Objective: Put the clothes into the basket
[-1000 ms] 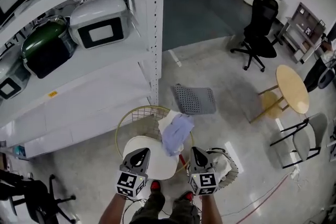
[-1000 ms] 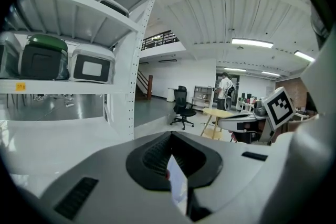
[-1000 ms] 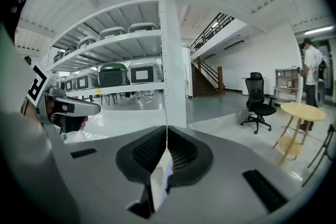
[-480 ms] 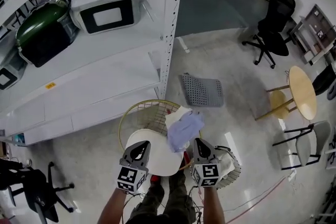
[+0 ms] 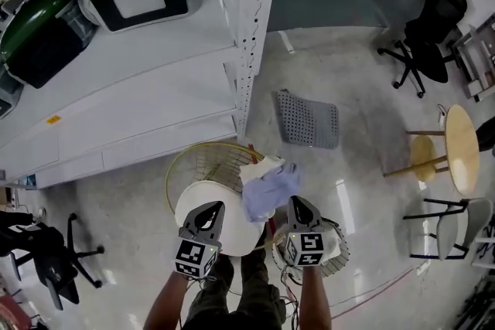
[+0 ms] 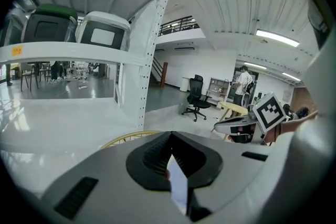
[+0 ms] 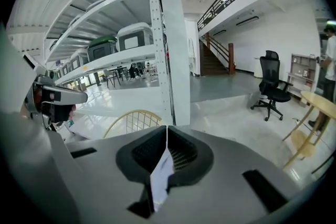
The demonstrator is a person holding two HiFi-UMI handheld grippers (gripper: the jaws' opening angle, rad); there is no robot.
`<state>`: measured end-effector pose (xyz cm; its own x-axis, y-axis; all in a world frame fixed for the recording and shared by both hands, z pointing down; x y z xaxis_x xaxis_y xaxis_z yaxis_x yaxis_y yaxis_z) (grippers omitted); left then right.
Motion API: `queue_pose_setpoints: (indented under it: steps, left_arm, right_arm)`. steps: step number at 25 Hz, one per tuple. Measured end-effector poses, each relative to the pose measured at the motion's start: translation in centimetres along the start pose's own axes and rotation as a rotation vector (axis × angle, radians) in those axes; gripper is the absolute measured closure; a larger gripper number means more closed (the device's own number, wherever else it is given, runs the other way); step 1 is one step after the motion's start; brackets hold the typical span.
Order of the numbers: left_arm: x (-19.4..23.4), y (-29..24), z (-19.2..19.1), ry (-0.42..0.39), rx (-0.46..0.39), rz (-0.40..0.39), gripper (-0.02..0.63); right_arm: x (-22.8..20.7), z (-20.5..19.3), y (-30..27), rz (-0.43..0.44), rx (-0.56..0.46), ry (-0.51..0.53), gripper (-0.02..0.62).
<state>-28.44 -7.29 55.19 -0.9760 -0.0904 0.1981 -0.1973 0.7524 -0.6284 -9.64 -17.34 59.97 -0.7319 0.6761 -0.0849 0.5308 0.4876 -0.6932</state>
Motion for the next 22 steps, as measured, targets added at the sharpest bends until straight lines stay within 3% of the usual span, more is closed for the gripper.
queue_pose_setpoints:
  steps: [12,13,14,16,19,22]
  left_arm:
    - [-1.2,-6.3,-2.2,0.064,0.077,0.03,0.606]
    - [-1.3,-6.5,-2.4,0.067,0.082,0.031,0.606]
    - [-1.4,-6.7,-2.6,0.071,0.085,0.033,0.606]
    - [-1.3,-7.0,-2.9,0.079,0.091,0.039,0.606]
    - [-1.2,-7.1,-3.2,0.09,0.1,0.049,0.605]
    - [-1.2,-7.1,-3.1,0.105,0.097,0.055,0.606]
  right_arm:
    - [-3.1,-2.5,-6.6,0.096,0.078,0.048,0.561]
    - [-3.1,-2.7,-7.1,0.114,0.082,0.05,0.533]
    - [-3.0,-2.8,-7.5,0.136,0.088,0.055,0.418]
    - [-2.8,-3.0,-8.2,0.156,0.096,0.086,0.317]
    - [-2.8,-3.4,-9.1,0.148,0.124,0.15,0.261]
    - [-3.0,-3.9,-10.1,0.162,0.161,0.157,0.25]
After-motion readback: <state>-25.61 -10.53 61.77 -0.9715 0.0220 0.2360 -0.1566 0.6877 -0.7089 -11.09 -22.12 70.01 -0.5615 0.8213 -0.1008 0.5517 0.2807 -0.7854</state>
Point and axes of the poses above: the fingertips, and each gripper's own axes: y backward along the fingers, x to its left, z out of its top, the point moved 2 cm from there along y, backward along the fingers, and after that the axes turned 12 degrees about x, right-handed, at the moved point
